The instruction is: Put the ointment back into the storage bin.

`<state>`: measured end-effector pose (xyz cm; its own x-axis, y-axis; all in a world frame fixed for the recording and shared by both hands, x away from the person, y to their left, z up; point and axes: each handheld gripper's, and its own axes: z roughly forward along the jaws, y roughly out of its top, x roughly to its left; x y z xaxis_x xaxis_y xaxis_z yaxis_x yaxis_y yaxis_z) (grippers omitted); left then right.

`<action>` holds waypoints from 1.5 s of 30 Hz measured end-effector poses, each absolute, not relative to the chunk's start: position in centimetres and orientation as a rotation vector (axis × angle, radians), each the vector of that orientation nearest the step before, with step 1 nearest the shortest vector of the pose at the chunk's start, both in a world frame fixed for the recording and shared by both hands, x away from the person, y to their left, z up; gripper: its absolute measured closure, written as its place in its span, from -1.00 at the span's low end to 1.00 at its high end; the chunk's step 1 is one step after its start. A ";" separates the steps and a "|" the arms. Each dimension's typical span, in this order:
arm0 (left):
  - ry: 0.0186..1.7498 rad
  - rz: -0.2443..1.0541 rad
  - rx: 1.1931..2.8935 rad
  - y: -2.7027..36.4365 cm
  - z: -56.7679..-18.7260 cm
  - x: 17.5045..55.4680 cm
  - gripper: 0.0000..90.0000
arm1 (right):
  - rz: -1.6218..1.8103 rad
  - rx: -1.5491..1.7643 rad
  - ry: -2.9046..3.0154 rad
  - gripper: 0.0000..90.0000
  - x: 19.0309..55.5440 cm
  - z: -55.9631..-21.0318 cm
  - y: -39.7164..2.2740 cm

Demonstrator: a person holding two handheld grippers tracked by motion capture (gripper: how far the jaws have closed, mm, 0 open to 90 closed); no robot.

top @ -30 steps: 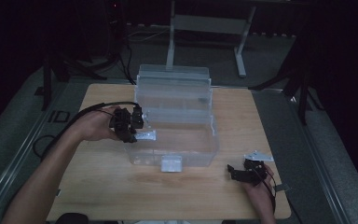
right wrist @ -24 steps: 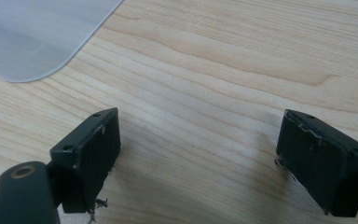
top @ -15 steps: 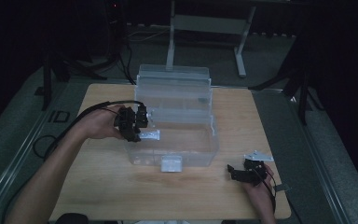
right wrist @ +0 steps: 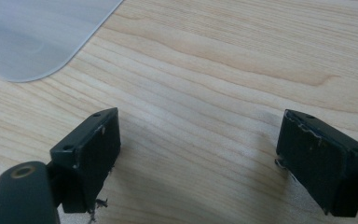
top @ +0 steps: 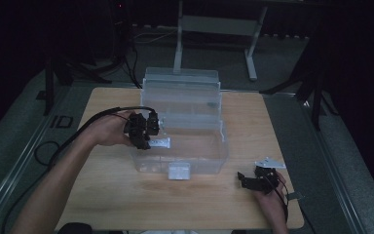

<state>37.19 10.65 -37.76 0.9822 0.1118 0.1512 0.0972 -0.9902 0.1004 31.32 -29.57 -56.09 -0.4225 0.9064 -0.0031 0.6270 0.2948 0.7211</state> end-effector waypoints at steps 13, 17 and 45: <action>0.159 0.215 3.050 9.9 -38.6 37.4 0.56 | 0.916 1.371 2.156 -0.70 31.3 -56.1 -29.6; 0.158 0.208 3.063 9.7 -38.8 37.5 0.56 | 0.916 1.372 2.156 -0.70 31.3 -56.1 -29.6; 0.163 0.176 3.106 8.9 -40.2 38.0 0.56 | 0.916 1.371 2.156 -0.70 31.3 -56.1 -29.6</action>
<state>38.00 8.89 -40.19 0.9881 0.1061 0.1116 0.1031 -0.9942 0.0321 31.32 -29.57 -56.09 -0.4228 0.9062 -0.0033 0.6267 0.2951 0.7212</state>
